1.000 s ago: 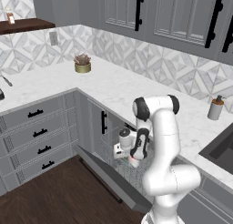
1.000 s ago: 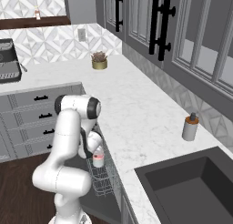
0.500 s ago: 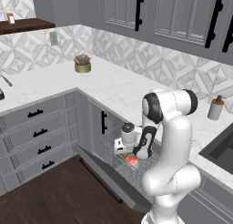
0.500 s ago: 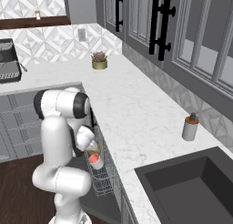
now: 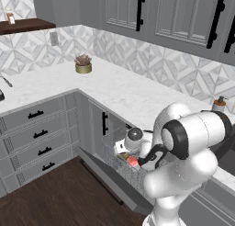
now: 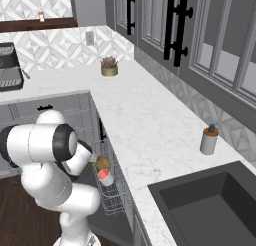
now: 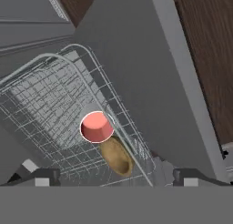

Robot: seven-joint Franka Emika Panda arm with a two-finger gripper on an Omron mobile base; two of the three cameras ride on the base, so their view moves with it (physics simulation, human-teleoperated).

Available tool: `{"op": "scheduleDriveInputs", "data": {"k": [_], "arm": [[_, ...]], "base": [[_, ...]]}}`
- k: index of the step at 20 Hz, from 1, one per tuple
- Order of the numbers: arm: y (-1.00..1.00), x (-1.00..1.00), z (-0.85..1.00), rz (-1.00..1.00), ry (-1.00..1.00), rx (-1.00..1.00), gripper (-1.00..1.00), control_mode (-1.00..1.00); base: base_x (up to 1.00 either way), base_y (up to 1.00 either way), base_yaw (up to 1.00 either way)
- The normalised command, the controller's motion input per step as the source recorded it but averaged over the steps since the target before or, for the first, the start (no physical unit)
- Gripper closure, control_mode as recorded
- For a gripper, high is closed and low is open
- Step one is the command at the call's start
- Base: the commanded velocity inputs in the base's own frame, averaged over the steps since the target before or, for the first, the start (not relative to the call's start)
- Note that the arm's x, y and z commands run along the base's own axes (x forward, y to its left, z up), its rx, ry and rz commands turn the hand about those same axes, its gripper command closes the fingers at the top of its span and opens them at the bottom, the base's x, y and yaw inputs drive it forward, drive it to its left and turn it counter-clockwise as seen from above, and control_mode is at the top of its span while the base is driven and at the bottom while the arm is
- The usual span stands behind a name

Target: Pick up the cup and bowl from the counter, place them in the dishwasher, and close the dishwasher door.

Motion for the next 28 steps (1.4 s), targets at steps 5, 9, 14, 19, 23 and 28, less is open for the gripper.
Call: {"op": "scheduleDriveInputs", "data": {"k": [5,9,14,19,23,28], "arm": [[0.4,0.0,1.0,0.1,-0.2,0.0,-1.0,-1.0],[0.32,0.0,1.0,0.06,-0.06,0.0,-1.0,-1.0],[0.09,0.0,1.0,0.0,0.29,0.0,-1.0,-1.0],[0.15,-0.19,1.0,0.02,0.41,0.0,-1.0,-1.0],[0.4,-0.55,0.95,0.08,0.43,-0.07,-1.0,-1.0],[0.71,-1.0,0.22,0.03,0.16,-0.41,-1.0,-1.0]], "base": [[0.0,0.0,0.0],[0.0,0.0,0.0],[0.0,0.0,0.0],[0.0,0.0,0.0],[0.0,0.0,0.0],[0.0,0.0,0.0]]}}
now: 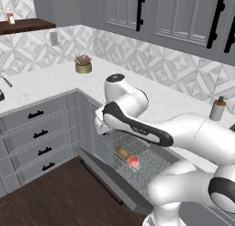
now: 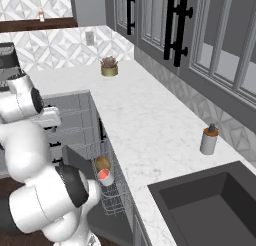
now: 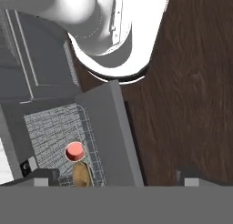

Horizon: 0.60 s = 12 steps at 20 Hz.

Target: Pick up the cup and bowl from the counter, place them in the dishwasher, and close the dishwasher door.

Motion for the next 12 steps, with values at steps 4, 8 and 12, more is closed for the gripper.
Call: {"op": "scheduleDriveInputs", "data": {"k": [4,8,12], "arm": [[0.71,-0.8,-0.82,0.05,0.0,-0.48,-1.0,-1.0],[0.11,-0.04,-1.0,0.09,-0.01,-0.06,-1.0,-1.0],[0.15,0.01,-0.98,0.05,-0.02,0.0,-1.0,-1.0]], "base": [[0.0,0.0,0.0],[0.0,0.0,0.0],[0.0,0.0,0.0]]}}
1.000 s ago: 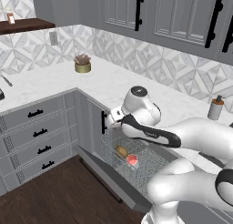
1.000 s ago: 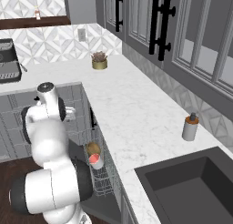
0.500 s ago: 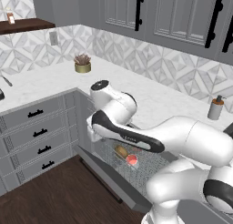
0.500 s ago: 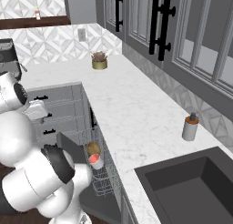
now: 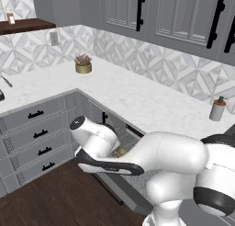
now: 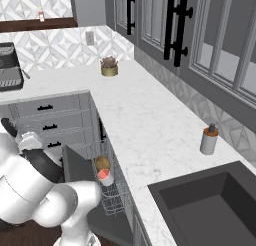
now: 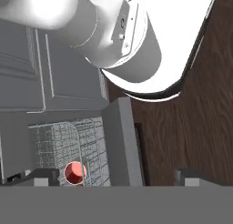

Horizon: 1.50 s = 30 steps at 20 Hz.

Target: Pick up the cup and bowl from the counter, place them in the dishwasher, and close the dishwasher door.

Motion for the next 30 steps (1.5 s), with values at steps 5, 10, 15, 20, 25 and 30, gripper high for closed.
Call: {"op": "scheduleDriveInputs", "data": {"k": [5,10,15,20,25,30], "arm": [[0.49,0.13,-0.61,0.0,0.0,-0.09,-1.0,-1.0],[0.63,0.3,-0.73,0.0,0.0,-0.22,-1.0,-1.0],[0.28,0.45,-0.71,-0.02,0.0,-0.16,-1.0,-1.0],[0.11,0.35,-0.64,0.0,0.0,-0.14,-1.0,-1.0],[0.42,0.37,-0.69,-0.07,0.0,-0.19,-1.0,-1.0],[0.21,0.24,-0.4,-0.13,0.0,-0.13,-1.0,-1.0]], "base": [[0.0,0.0,0.0],[0.0,0.0,0.0],[0.0,0.0,0.0],[0.0,0.0,0.0],[0.0,0.0,0.0],[0.0,0.0,0.0]]}}
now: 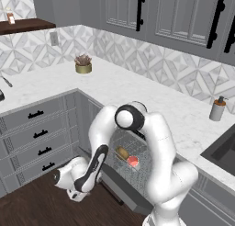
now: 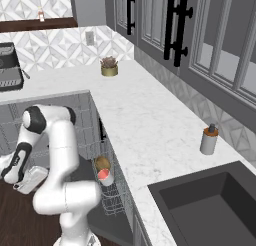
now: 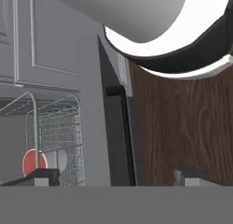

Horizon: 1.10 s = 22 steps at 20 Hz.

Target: Pick up the cup and bowl from the counter, place them in the dishwasher, and close the dishwasher door.

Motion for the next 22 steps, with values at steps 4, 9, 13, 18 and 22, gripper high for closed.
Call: {"op": "scheduleDriveInputs", "data": {"k": [4,9,13,18,22], "arm": [[-0.02,0.16,-0.42,-0.07,0.0,-0.1,-1.0,-1.0],[-0.22,0.18,-0.51,0.0,0.0,-0.08,-1.0,-1.0],[-0.43,0.42,-0.33,0.0,0.0,-0.02,-1.0,-1.0],[-0.49,0.51,-0.18,0.0,0.03,0.0,-1.0,-1.0],[-0.24,0.75,-0.76,0.0,0.13,-0.08,-1.0,-1.0]], "base": [[0.0,0.0,0.0],[0.0,0.0,0.0],[0.0,0.0,0.0],[0.0,0.0,0.0],[0.0,0.0,0.0]]}}
